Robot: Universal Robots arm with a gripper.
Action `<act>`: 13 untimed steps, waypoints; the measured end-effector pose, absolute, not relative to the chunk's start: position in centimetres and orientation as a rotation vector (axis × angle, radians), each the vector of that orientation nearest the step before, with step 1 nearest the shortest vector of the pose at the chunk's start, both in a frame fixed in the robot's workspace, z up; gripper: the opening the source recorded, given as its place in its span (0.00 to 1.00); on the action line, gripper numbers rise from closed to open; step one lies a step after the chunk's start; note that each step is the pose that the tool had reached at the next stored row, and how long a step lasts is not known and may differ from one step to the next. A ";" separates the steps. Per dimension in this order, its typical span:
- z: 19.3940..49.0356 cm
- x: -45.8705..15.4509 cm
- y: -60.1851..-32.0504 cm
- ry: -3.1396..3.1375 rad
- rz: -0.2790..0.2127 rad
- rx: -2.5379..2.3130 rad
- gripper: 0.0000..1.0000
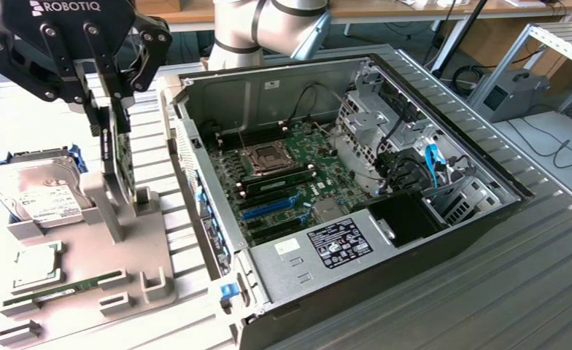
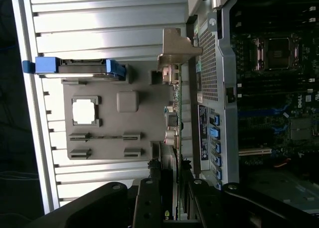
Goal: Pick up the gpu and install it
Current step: 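Pick up the gpu and move the gpu toward the slot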
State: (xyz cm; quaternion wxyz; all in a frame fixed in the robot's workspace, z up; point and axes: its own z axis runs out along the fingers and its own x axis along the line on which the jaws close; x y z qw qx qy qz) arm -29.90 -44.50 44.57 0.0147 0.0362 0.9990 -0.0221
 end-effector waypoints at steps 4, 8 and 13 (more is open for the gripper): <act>44.6 -29.6 -44.5 3.109 -0.069 0.113 0.26; 44.6 -29.2 -44.5 3.109 -0.069 0.113 0.26; 44.6 -28.8 -44.5 3.109 -0.068 0.113 0.26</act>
